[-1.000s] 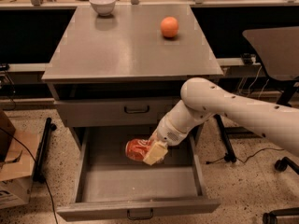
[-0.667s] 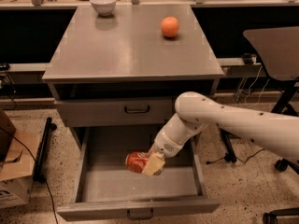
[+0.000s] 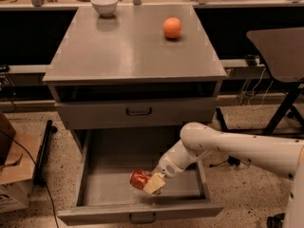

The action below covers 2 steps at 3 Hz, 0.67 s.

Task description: Place coke can into middle drawer

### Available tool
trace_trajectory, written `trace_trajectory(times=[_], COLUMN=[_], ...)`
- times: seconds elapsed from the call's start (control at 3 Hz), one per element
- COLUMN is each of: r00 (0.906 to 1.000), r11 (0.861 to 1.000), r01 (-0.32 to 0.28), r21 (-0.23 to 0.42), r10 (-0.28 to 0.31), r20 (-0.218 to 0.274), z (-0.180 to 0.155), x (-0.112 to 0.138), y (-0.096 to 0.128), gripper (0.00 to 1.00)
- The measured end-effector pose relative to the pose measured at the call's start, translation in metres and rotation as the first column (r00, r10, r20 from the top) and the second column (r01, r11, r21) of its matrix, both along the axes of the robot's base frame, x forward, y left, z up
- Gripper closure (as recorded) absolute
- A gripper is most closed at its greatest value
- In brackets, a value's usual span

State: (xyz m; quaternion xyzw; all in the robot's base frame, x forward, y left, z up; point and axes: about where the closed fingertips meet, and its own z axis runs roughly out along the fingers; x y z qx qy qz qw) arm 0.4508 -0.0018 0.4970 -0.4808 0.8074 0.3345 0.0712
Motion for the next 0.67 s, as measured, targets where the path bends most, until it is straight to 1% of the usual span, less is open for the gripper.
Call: trace_trajectory(times=[0.33,0.67], r00=[0.9992,0.9981], r11=[0.998,0.993], r01=[0.033,0.055], r21=[0.050,0.102], r10=[-0.032,-0.052], r20=[-0.023,-0.033], z=[-0.033,-0.062], x=[0.008,0.023], y=[0.005,0.011], gripper=[1.00,0.82])
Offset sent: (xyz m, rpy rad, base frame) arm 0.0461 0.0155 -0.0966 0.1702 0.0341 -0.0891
